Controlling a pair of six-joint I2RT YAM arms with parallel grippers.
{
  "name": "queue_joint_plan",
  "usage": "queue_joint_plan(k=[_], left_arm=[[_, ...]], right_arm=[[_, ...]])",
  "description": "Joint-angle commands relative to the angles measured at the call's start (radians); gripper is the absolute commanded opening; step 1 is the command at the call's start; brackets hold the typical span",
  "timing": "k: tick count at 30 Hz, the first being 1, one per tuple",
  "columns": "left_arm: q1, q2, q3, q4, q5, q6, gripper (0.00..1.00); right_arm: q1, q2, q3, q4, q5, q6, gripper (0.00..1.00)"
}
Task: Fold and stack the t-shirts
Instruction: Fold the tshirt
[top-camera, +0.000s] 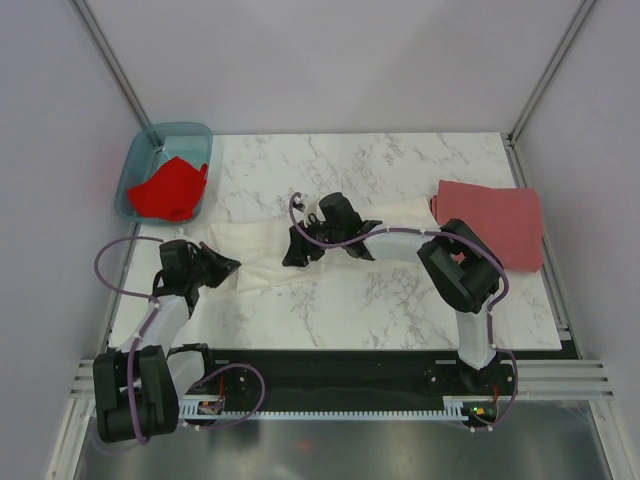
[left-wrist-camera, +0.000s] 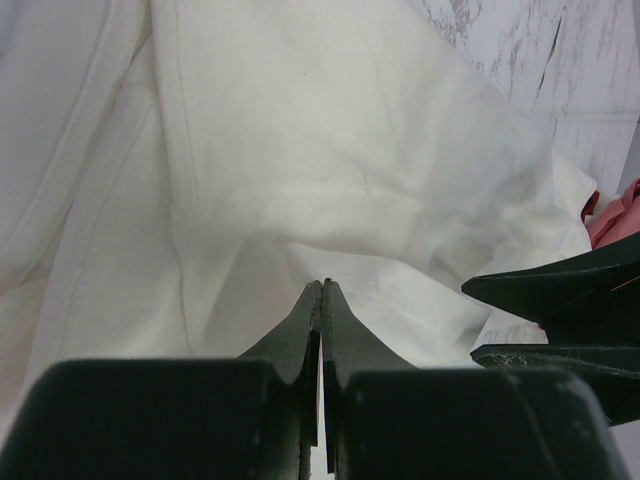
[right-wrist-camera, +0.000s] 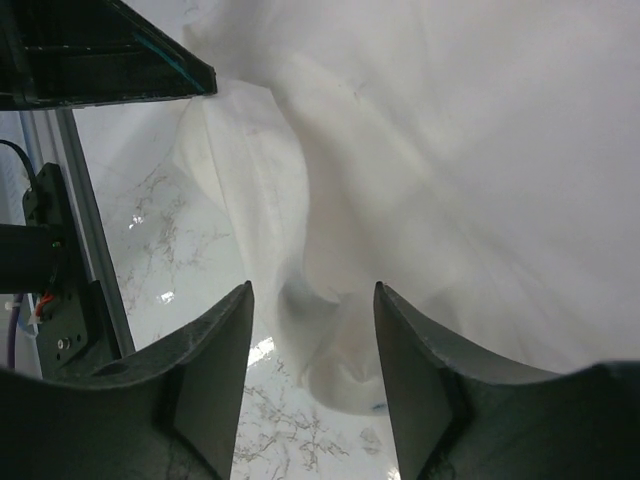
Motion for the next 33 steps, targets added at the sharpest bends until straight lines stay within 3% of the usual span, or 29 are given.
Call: queue_joint_plan(k=[1, 8, 9, 11, 12, 17, 18, 19, 21, 22, 25, 33], left_arm=[[-0.001, -0.018, -0.005, 0.019, -0.027, 0.015, 0.02], [-0.002, -0.056, -0.018, 0.036, -0.035, 0.015, 0.02], [-0.001, -0.059, -0.021, 0.042, -0.035, 0.015, 0.02], [-0.001, -0.058, -0.023, 0.051, -0.033, 0.015, 0.02], [-0.001, -0.053, -0.024, 0.062, -0.036, 0.015, 0.02], [-0.002, -0.025, -0.023, 0.094, -0.036, 0.009, 0.02], [-0.001, -0.021, -0.021, 0.095, -0.036, 0.009, 0.02], [-0.001, -0.016, -0.020, 0.095, -0.036, 0.009, 0.02], [-0.001, -0.016, -0.021, 0.098, -0.033, 0.009, 0.02], [-0.001, -0.022, -0.023, 0.098, -0.035, 0.010, 0.02], [-0.001, -0.021, -0.026, 0.105, -0.033, 0.009, 0.02], [-0.001, -0.007, -0.026, 0.121, -0.022, 0.009, 0.02]], right_arm=[[-0.019, -0.022, -0.029, 0.086, -0.071, 0.065, 0.57], [-0.044, -0.010, -0.045, 0.118, -0.103, 0.126, 0.52], [-0.045, -0.008, -0.046, 0.120, -0.104, 0.131, 0.42], [-0.047, -0.007, -0.048, 0.127, -0.112, 0.139, 0.31], [-0.047, -0.010, -0.049, 0.129, -0.112, 0.142, 0.19], [-0.062, -0.030, -0.080, 0.167, -0.103, 0.174, 0.02], [-0.065, -0.031, -0.091, 0.173, -0.103, 0.181, 0.05], [-0.068, -0.033, -0.097, 0.187, -0.106, 0.191, 0.15], [-0.068, -0.031, -0.106, 0.199, -0.112, 0.197, 0.52], [-0.070, -0.027, -0.105, 0.201, -0.115, 0.198, 0.57], [-0.068, -0.005, -0.097, 0.216, -0.143, 0.211, 0.60], [-0.067, 0.041, -0.086, 0.268, -0.198, 0.267, 0.52]])
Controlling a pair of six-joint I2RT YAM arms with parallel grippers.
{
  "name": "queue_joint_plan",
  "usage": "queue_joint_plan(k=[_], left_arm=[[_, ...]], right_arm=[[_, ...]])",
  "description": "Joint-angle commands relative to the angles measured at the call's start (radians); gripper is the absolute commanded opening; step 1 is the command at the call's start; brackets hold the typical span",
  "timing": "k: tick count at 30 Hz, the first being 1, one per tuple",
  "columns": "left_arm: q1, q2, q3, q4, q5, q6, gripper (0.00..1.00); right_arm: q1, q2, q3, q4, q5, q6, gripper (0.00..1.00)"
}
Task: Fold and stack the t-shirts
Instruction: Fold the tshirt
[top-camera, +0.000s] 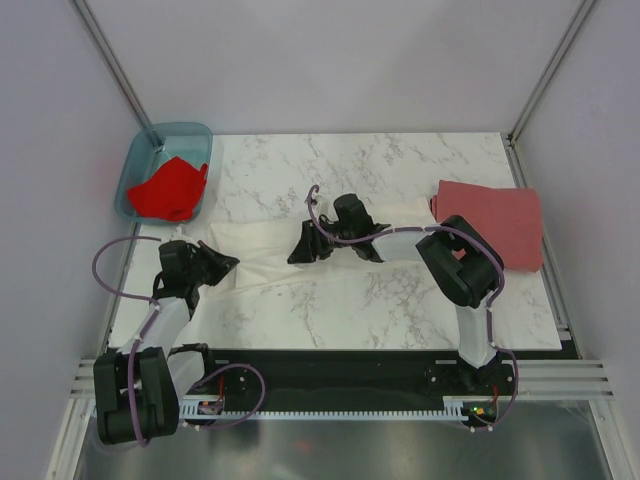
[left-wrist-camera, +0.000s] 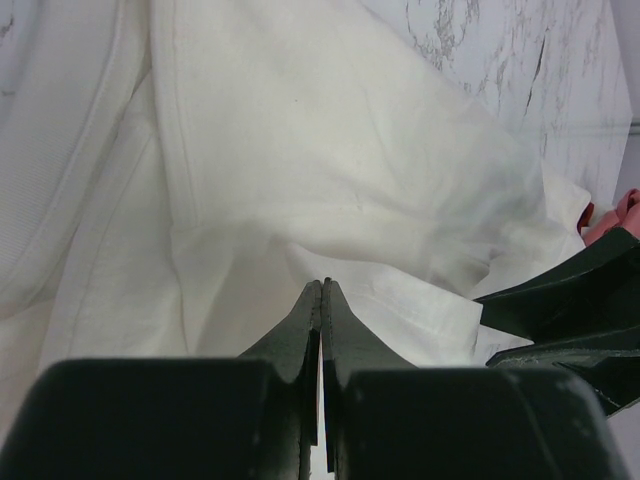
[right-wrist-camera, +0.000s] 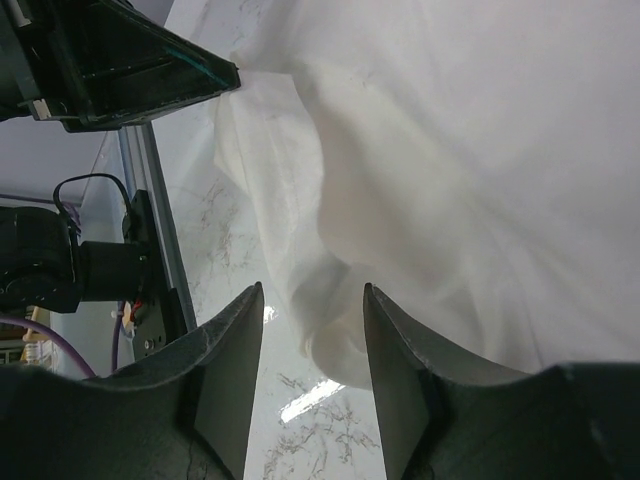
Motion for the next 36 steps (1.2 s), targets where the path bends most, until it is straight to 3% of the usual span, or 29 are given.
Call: queue_joint_plan(k=[1, 8, 16, 18, 19, 20, 22, 26, 31, 36], left_arm=[[-0.001, 0.004, -0.007, 0.057, 0.001, 0.009, 0.02], [-0.001, 0.006, -0.013, 0.074, 0.016, 0.009, 0.02], [-0.002, 0.007, -0.016, 0.089, 0.031, 0.011, 0.02], [-0.002, 0.012, -0.016, 0.091, 0.034, 0.011, 0.02], [-0.004, 0.012, -0.016, 0.091, 0.034, 0.011, 0.02], [-0.002, 0.015, -0.015, 0.091, 0.036, 0.011, 0.02], [-0.002, 0.016, -0.013, 0.092, 0.033, 0.011, 0.02], [-0.002, 0.033, -0.005, 0.120, 0.010, 0.005, 0.02], [-0.010, 0.139, 0.030, 0.158, 0.007, 0.000, 0.02], [-0.010, 0.208, 0.062, 0.180, 0.002, 0.009, 0.02]], right_arm=[[-0.001, 0.026, 0.013, 0.070, -0.048, 0.030, 0.52], [0.002, 0.046, 0.021, 0.079, -0.056, 0.052, 0.45], [0.004, 0.050, 0.006, 0.143, -0.083, 0.105, 0.30], [0.005, 0.044, -0.011, 0.162, -0.086, 0.136, 0.17], [0.005, 0.041, -0.011, 0.169, -0.089, 0.136, 0.17], [0.004, 0.034, -0.025, 0.174, -0.091, 0.150, 0.07], [0.002, 0.021, -0.042, 0.189, -0.070, 0.159, 0.00], [-0.016, 0.009, -0.082, 0.179, -0.010, 0.165, 0.00], [-0.036, 0.007, -0.146, 0.309, 0.003, 0.233, 0.00], [-0.045, 0.000, -0.140, 0.220, 0.076, 0.182, 0.00]])
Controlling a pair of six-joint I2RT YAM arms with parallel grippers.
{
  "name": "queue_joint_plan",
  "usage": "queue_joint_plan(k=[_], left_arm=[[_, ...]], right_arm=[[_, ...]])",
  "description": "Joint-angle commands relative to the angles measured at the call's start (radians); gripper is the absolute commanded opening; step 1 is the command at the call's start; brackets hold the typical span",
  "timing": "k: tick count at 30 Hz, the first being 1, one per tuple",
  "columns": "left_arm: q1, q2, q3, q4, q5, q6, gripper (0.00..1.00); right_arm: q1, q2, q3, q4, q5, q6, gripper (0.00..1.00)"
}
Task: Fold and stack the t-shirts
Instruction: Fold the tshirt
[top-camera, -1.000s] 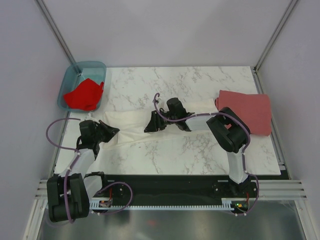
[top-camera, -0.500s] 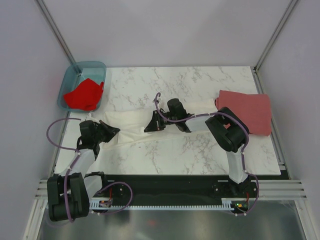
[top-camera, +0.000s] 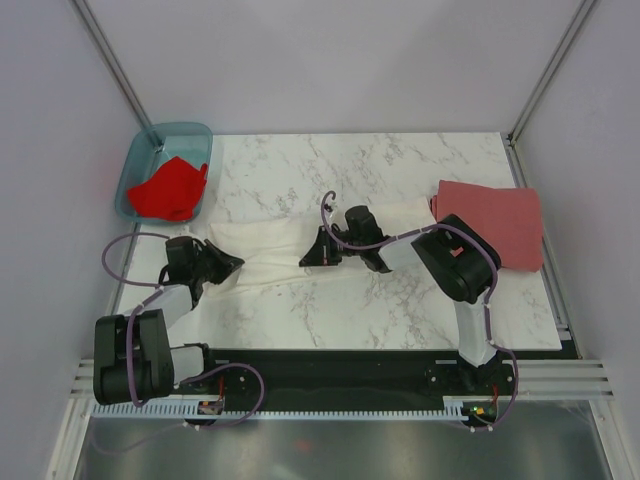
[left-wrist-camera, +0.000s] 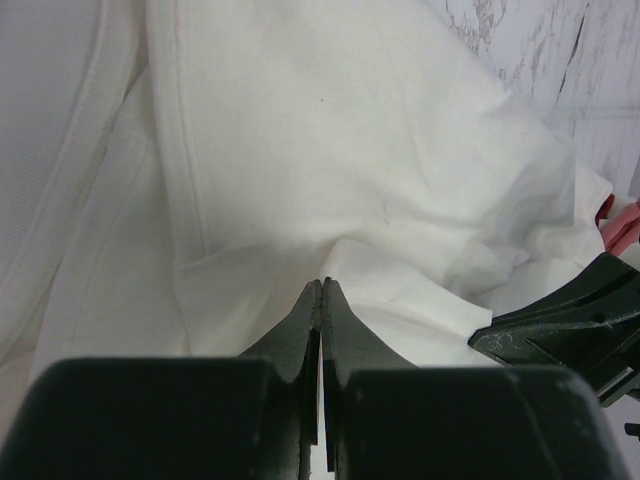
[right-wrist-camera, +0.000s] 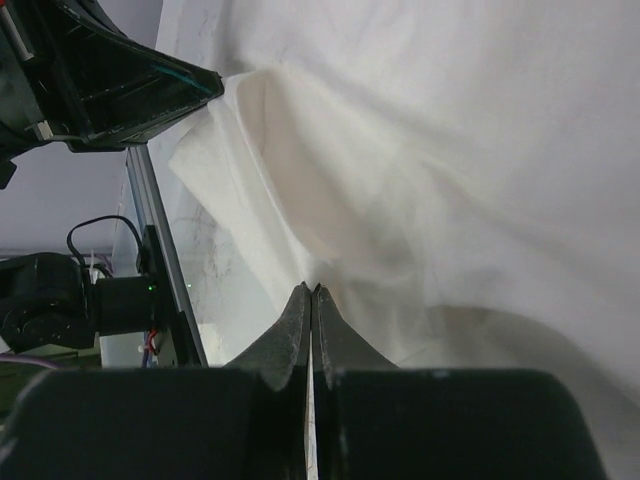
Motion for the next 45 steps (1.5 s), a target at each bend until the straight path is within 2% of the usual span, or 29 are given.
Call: queue_joint_plan(k=[1, 4, 9, 12, 13, 16, 23, 26, 29, 32, 35, 41, 43, 45], left_arm=[[0.004, 0.028, 0.049, 0.068, -0.028, 0.016, 0.02], [0.002, 0.034, 0.060, 0.033, -0.076, 0.031, 0.02], [-0.002, 0.019, 0.063, -0.005, -0.126, 0.050, 0.02], [-0.012, 0.008, 0.066, -0.013, -0.156, 0.057, 0.06], [-0.016, 0.008, 0.066, -0.013, -0.162, 0.060, 0.09], [-0.019, -0.009, 0.069, -0.016, -0.162, 0.067, 0.34], [-0.050, -0.203, 0.034, -0.025, -0.202, 0.071, 0.61], [-0.087, -0.291, 0.023, -0.031, -0.223, 0.080, 0.64], [-0.124, -0.302, 0.034, -0.045, -0.234, 0.090, 0.63], [-0.127, -0.254, 0.062, -0.083, -0.222, 0.096, 0.61], [-0.177, -0.202, 0.094, -0.128, -0.205, 0.110, 0.59], [-0.190, -0.080, 0.140, -0.191, -0.234, 0.105, 0.60], [-0.190, -0.052, 0.163, -0.221, -0.242, 0.106, 0.61], [-0.190, -0.036, 0.165, -0.225, -0.240, 0.105, 0.61]], right_arm=[[-0.014, -0.038, 0.006, -0.002, 0.060, -0.025, 0.00], [-0.012, -0.012, 0.045, -0.059, 0.100, -0.048, 0.00], [-0.004, 0.011, 0.085, -0.200, 0.173, -0.104, 0.14], [0.014, 0.000, 0.102, -0.243, 0.215, -0.132, 0.17], [0.022, -0.004, 0.111, -0.258, 0.224, -0.143, 0.20], [0.031, -0.038, 0.106, -0.272, 0.233, -0.160, 0.27], [0.031, -0.112, 0.077, -0.261, 0.236, -0.181, 0.44], [0.031, -0.159, 0.057, -0.264, 0.256, -0.192, 0.48], [0.031, -0.187, 0.048, -0.266, 0.261, -0.195, 0.53], [0.031, -0.193, 0.040, -0.238, 0.238, -0.186, 0.56], [0.045, -0.178, 0.056, -0.235, 0.198, -0.189, 0.56], [0.066, -0.081, 0.137, -0.266, 0.175, -0.183, 0.62], [0.066, -0.057, 0.161, -0.269, 0.175, -0.186, 0.61], [0.068, -0.040, 0.178, -0.278, 0.172, -0.186, 0.55]])
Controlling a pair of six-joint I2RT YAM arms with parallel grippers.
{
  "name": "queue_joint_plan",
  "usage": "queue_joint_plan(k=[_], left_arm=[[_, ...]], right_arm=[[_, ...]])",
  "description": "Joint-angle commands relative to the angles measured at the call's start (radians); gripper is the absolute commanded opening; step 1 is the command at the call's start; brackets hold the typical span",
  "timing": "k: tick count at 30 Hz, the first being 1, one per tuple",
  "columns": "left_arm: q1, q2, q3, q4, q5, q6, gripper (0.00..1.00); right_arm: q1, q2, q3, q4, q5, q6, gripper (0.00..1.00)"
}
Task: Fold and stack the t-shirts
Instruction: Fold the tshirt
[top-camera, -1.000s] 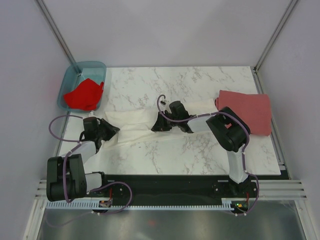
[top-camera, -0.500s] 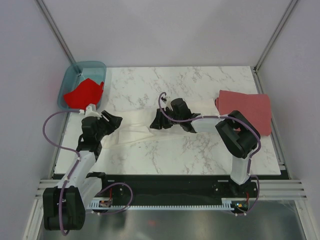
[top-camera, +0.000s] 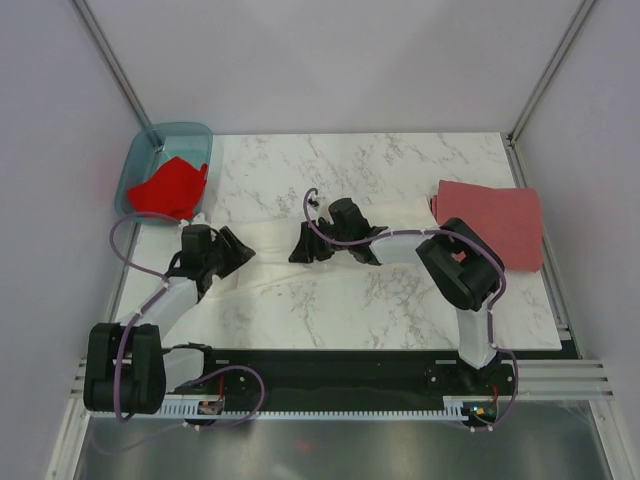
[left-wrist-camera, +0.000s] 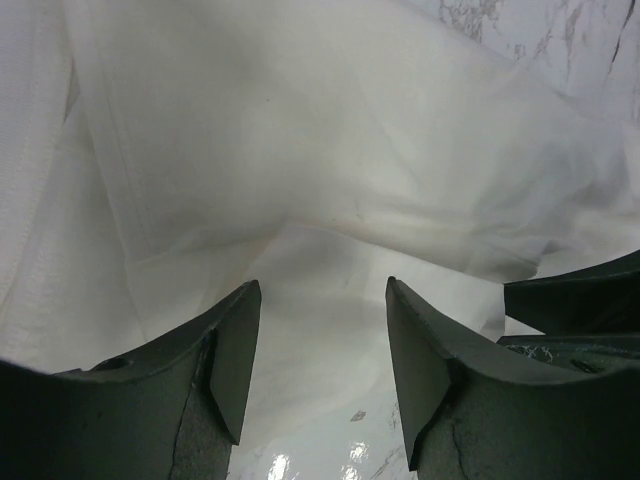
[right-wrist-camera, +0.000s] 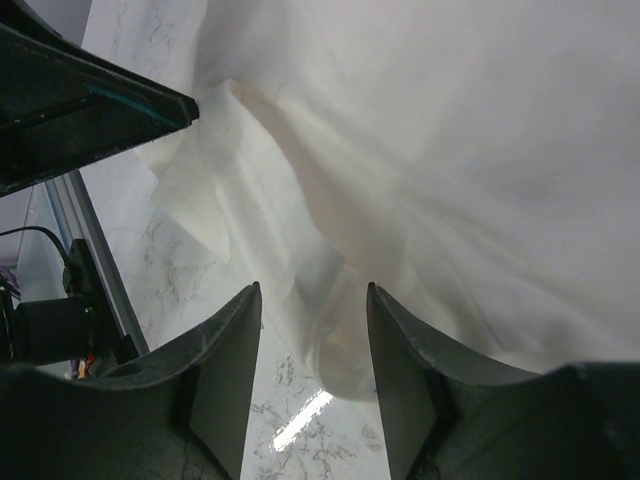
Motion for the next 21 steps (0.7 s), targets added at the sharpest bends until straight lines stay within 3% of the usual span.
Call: queue_joint_plan(k=[1, 5, 6, 10, 21], left_arm=[[-0.002, 0.018, 0.042, -0.040, -0.027, 0.039, 0.61], [-0.002, -0.005, 0.036, -0.046, -0.039, 0.037, 0.62], [-0.002, -0.009, 0.036, -0.055, -0.044, 0.039, 0.63], [-0.001, -0.045, 0.033, -0.075, -0.058, 0.034, 0.70], [0.019, 0.011, 0.049, -0.078, -0.050, 0.031, 0.67]], right_arm=[[-0.001, 0.041, 0.066, -0.005, -0.025, -0.010, 0.53], [-0.001, 0.077, 0.093, 0.003, -0.057, 0.007, 0.38], [-0.001, 0.080, 0.094, 0.009, -0.061, 0.010, 0.24], [-0.001, 0.055, 0.068, 0.050, -0.062, 0.007, 0.00], [-0.001, -0.035, -0.049, 0.168, -0.097, 0.007, 0.00]])
